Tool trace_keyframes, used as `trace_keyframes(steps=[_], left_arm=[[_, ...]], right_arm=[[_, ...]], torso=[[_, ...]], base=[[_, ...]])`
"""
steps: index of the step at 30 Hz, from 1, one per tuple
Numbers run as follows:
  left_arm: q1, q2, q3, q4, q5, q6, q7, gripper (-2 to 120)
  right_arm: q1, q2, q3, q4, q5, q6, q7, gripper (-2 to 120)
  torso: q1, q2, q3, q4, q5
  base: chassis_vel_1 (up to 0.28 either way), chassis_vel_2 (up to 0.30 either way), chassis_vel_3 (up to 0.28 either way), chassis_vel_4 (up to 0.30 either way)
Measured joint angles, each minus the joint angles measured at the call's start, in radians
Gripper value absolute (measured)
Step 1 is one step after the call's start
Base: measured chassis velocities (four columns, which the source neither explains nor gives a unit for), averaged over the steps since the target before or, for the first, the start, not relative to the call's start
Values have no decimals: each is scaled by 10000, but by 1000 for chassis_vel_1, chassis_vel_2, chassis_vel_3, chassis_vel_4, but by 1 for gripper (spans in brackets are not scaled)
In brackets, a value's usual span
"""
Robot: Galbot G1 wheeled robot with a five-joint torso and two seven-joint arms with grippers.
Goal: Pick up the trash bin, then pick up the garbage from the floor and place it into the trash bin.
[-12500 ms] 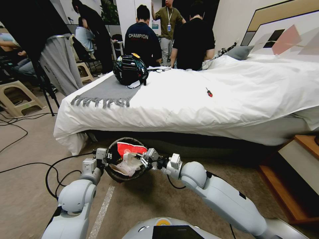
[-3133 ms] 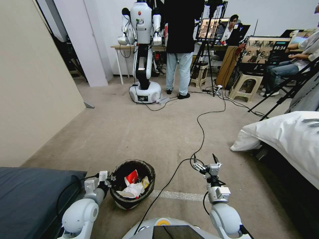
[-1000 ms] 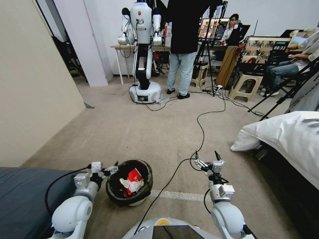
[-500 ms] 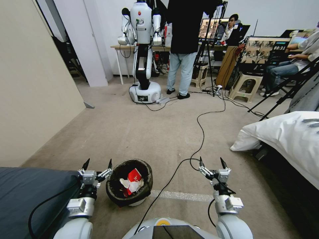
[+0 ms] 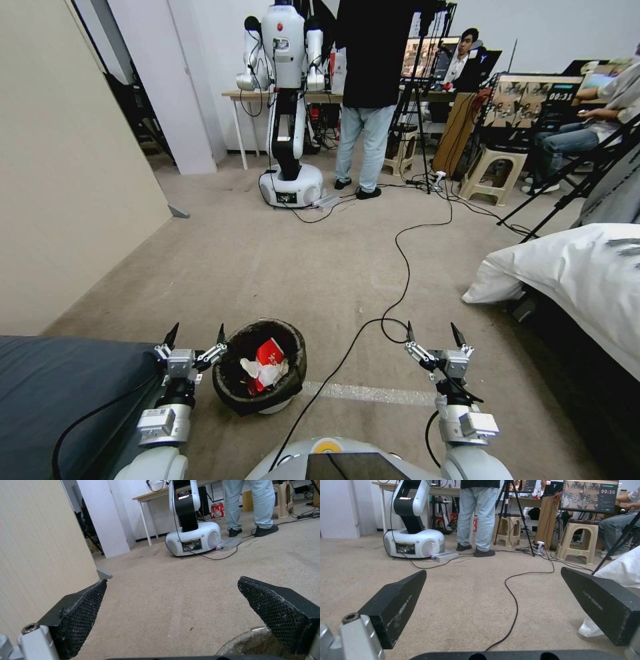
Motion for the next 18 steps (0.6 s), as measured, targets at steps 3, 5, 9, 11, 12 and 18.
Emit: trace_keyframes(steps=[3, 5, 9, 11, 12, 18], left_arm=[[-3, 2, -1, -2, 0, 10, 0, 100], [-6, 2, -1, -3, -4, 20, 0, 100], [-8, 5, -1, -5, -7, 29, -1, 100], [-10, 6, -1, -5, -10, 36, -1, 100], [-10, 6, -1, -5, -10, 36, -1, 100], [-11, 8, -2, -5, -15, 49, -1, 100]], right_arm=[[2, 0, 0, -1, 0, -1, -2, 100], [6, -1, -1, -4, 0, -3, -5, 100], [7, -2, -3, -6, 0, -6, -7, 100], [10, -3, -4, -9, 2, -8, -7, 100], [10, -3, -4, -9, 2, -8, -7, 100], [12, -6, -8, -15, 4, -13, -8, 100]], torso=[[0, 0, 0, 0, 0], [0, 0, 0, 0, 0], [0, 0, 0, 0, 0], [0, 0, 0, 0, 0], [0, 0, 0, 0, 0], [0, -1, 0, 0, 0]], base=[[0, 0, 0, 0], [0, 0, 0, 0], [0, 0, 0, 0], [0, 0, 0, 0], [0, 0, 0, 0], [0, 0, 0, 0]])
